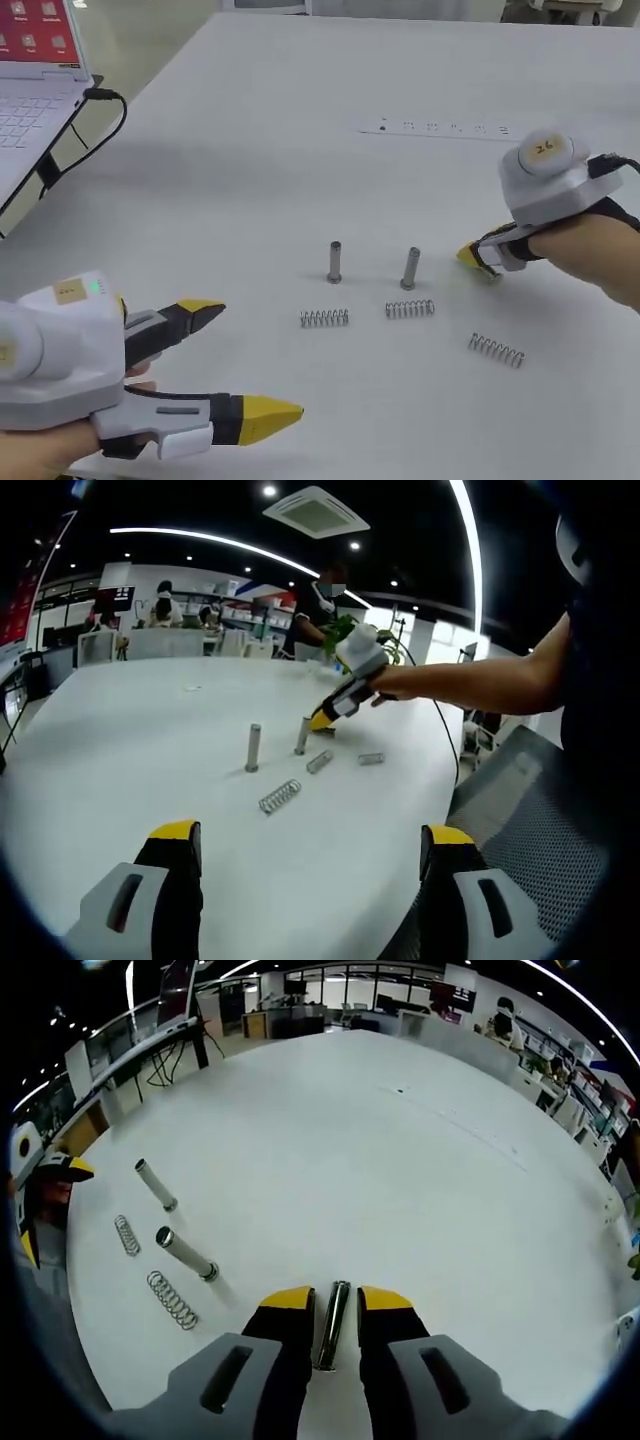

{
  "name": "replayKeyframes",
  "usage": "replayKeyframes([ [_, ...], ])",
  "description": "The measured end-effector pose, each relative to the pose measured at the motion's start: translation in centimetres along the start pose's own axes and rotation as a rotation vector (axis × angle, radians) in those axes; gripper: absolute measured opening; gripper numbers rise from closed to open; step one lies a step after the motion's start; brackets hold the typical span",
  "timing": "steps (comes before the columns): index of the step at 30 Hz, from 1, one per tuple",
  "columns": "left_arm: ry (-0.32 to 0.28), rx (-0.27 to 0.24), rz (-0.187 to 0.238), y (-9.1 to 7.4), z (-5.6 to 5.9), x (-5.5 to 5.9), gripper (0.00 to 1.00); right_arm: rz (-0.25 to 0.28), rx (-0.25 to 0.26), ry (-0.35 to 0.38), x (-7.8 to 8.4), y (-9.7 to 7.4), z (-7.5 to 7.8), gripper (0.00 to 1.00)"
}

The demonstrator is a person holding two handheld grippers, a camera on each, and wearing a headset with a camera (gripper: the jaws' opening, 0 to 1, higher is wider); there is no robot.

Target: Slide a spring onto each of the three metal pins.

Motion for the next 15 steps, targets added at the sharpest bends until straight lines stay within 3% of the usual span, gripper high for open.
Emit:
replayKeyframes([
  [15,-0.003,-0.001,-0.001,-0.03,-0.11,0.04,0.87,-0.021,0.004,0.015,0.05,0.54,0.22,0.12],
])
Point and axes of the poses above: the centre of the closed fingertips' face, and the gripper's own axes: y roughly forward along the fingers, z roughly to its right, x roughly out of its underside, the point moved 7 cm from there along -y, roughly backward along the fingers, and after that the axes turned 15 degrees about z, right-handed, at the moved point
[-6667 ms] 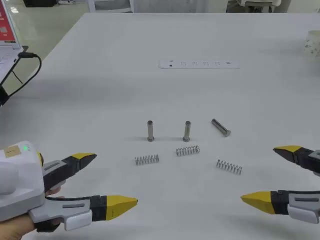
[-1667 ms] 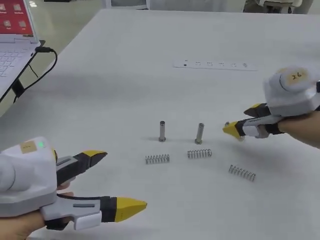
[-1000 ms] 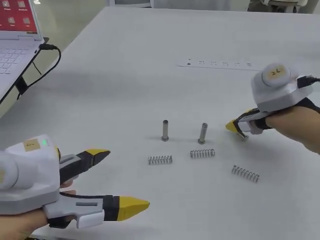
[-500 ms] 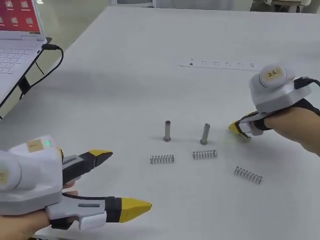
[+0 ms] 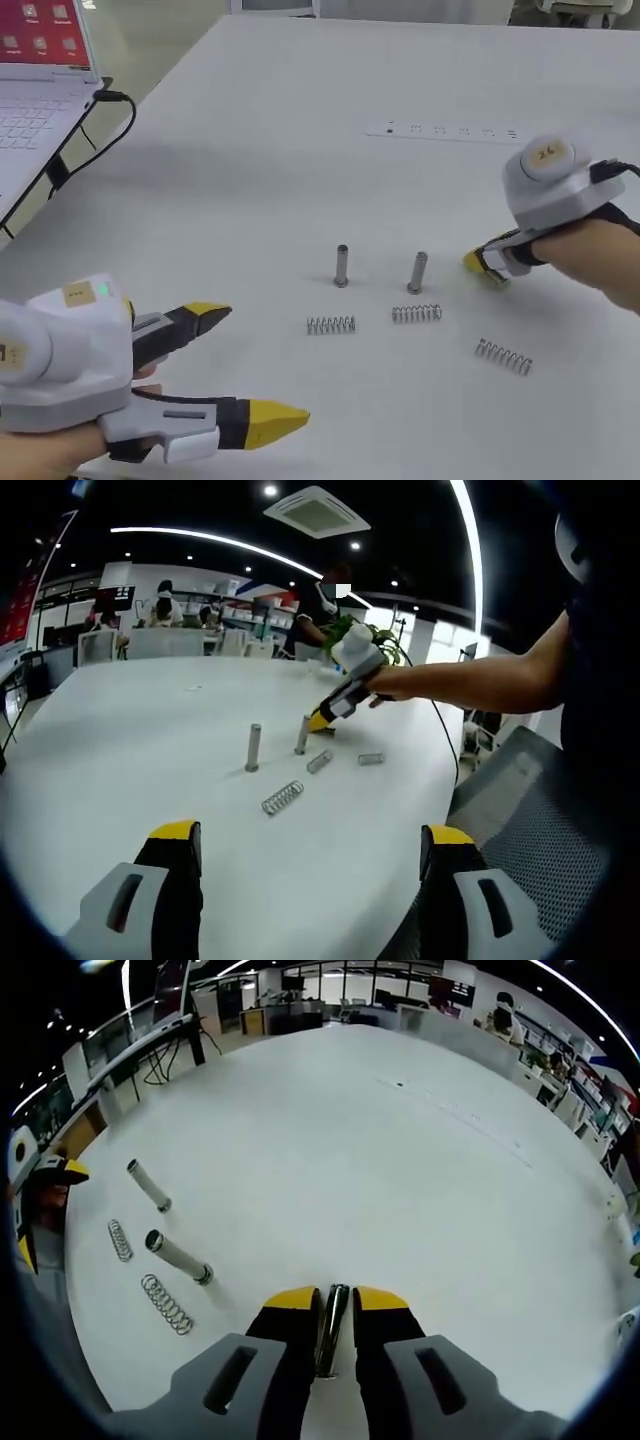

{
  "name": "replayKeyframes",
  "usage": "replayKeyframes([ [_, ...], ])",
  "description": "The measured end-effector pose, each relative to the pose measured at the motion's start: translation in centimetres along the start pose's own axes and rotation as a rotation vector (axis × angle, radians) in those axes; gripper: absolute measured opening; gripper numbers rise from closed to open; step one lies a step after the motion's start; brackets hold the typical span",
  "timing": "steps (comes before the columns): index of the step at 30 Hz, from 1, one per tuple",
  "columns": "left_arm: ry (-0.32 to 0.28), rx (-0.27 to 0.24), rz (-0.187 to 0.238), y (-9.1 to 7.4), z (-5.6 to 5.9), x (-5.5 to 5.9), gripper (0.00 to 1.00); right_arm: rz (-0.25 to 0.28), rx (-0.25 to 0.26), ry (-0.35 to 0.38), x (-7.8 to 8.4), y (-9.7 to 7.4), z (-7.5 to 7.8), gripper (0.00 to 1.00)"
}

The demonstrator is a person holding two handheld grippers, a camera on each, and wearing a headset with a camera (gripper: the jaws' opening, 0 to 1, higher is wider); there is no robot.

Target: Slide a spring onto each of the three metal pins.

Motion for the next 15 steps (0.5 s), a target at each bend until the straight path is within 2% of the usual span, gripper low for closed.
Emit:
replayKeyframes([
  [15,-0.002,-0.002,0.002,0.05,0.03,0.01,0.87,-0.016,-0.003,0.050,-0.02,-0.01,0.22,0.06],
])
Point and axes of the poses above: the centre of the closed fingertips' face, and the gripper's own axes: y roughly forward along the fingers, z roughly to its right, x roughly out of its underside, the point moved 7 cm from there along -y, roughly backward along the fingers, and after that the axes turned 15 degrees about z, right-handed, at the moved point
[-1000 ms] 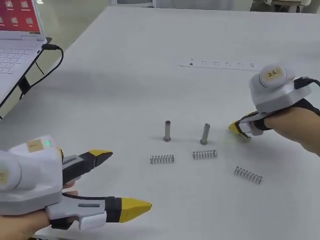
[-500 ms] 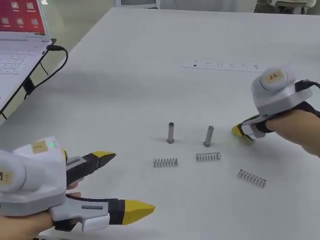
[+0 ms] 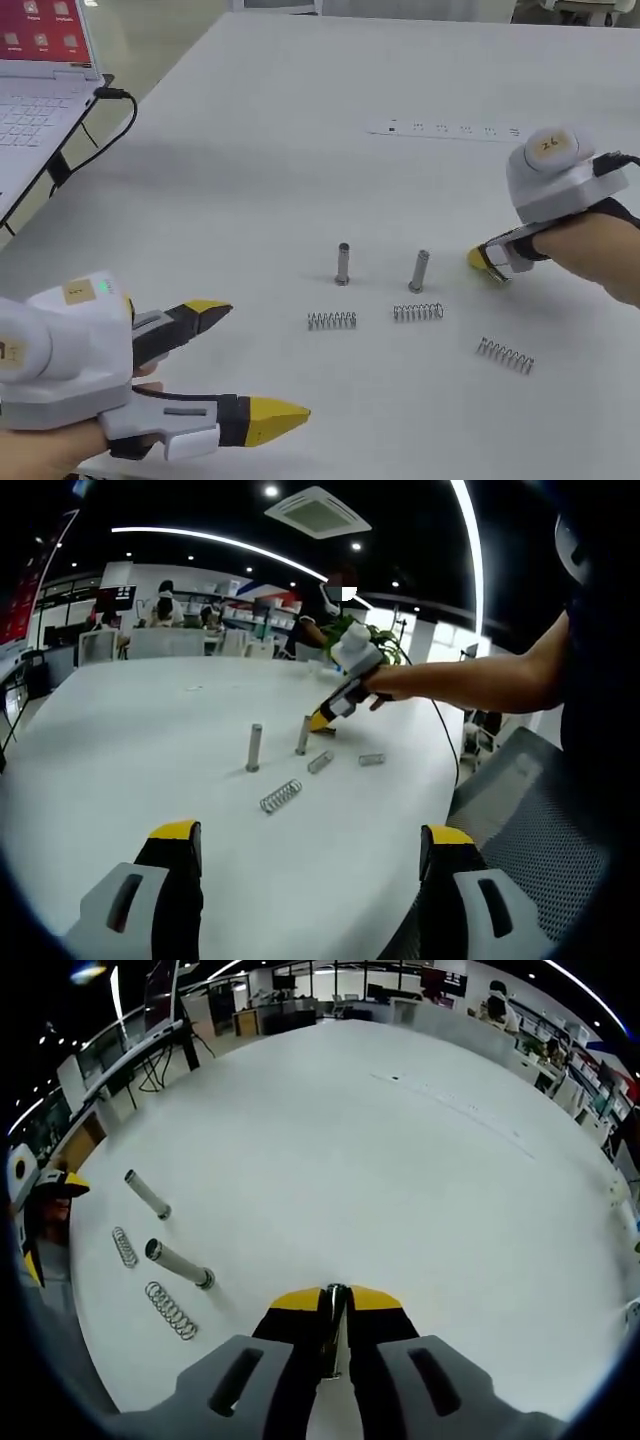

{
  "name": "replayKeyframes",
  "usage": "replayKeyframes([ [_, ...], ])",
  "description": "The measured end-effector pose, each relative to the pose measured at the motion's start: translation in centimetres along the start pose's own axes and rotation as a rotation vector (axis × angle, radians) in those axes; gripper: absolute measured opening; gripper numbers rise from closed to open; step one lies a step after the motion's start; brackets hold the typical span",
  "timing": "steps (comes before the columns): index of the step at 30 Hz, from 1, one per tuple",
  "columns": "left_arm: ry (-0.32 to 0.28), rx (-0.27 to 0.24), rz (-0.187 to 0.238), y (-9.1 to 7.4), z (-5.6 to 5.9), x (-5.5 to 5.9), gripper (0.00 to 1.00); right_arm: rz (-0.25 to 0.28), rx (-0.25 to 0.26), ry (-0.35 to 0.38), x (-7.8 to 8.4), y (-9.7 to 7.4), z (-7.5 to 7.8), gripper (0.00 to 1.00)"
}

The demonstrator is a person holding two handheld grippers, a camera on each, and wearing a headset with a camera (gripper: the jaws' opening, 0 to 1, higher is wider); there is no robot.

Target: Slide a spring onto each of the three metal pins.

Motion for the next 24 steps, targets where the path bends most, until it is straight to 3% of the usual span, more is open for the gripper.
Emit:
replayKeyframes([
  [14,0.001,0.001,0.005,0.06,0.06,-0.09,0.87,-0.001,0.039,0.051,0.01,-0.04,-0.07,0.05],
  [24,0.004,0.004,0.004,0.01,0.06,-0.07,0.87,0.031,0.046,0.077,-0.23,-0.83,0.11,0.05],
])
Point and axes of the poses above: the centre of the closed fingertips' face, and the gripper's own axes: y roughly forward along the fingers, z roughly to its right, x roughly out of its underside, the point moved 7 cm from there along -y, roughly backward along the fingers, and after that the axes turned 15 degrees about z, right-handed, at the moved point
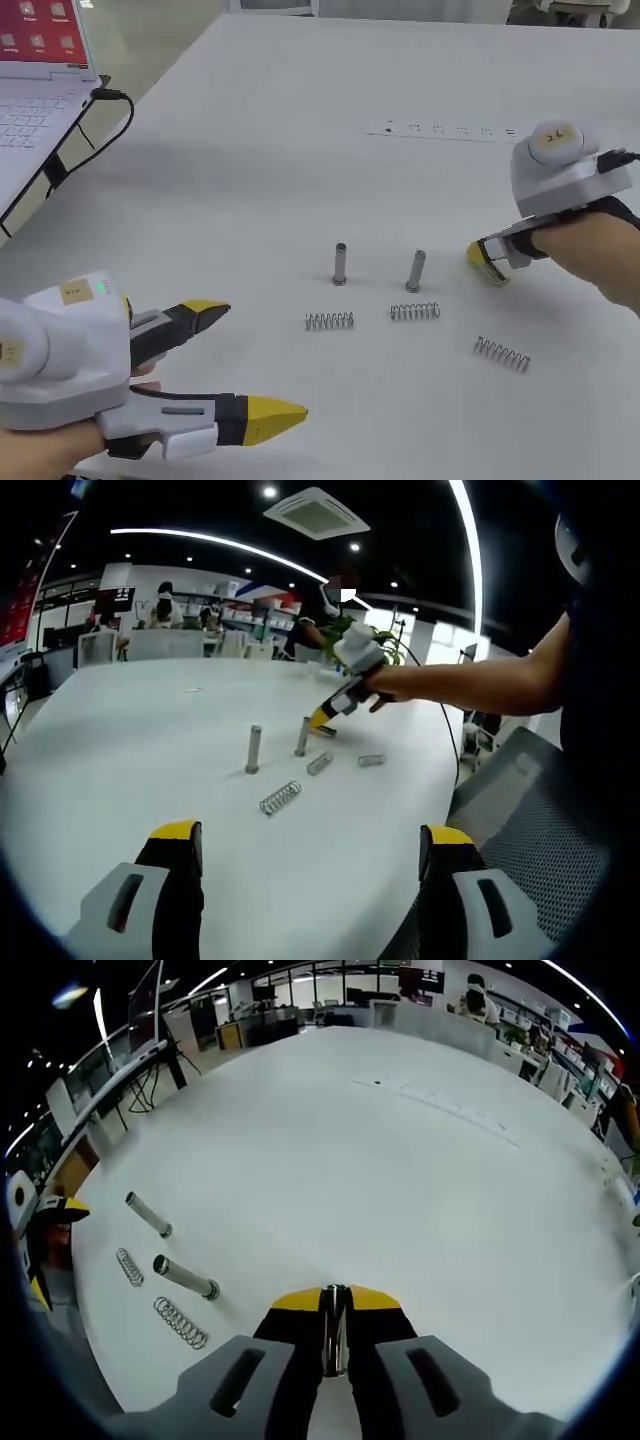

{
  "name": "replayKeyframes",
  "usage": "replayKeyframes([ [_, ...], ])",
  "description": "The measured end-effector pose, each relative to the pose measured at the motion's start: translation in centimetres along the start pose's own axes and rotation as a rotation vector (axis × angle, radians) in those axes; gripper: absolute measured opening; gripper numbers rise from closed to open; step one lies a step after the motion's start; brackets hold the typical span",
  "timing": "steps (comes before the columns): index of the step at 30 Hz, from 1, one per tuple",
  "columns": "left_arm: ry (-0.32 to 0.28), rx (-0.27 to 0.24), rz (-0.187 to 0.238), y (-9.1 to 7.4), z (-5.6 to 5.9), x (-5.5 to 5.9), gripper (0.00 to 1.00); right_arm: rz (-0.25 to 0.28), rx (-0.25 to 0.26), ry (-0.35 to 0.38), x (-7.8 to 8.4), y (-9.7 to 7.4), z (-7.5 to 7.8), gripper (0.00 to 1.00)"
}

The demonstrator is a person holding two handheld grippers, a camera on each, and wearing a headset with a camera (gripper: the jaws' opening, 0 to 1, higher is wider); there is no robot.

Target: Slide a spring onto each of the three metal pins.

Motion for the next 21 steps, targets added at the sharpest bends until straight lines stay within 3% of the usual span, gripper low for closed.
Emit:
replayKeyframes([
  [21,0.008,0.008,0.000,0.0,0.1,-0.1,0.87,0.056,0.020,-0.004,-0.6,-2.9,-0.3,0.05],
])
Point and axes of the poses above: the centre of the closed fingertips' face, and the gripper's own axes: y roughly forward along the fingers, z roughly to its right, x roughly out of its underside, the point moved 7 cm from there along -y, roughly backward along the fingers, and after that the axes turned 15 degrees about z, right-handed, at the moved point
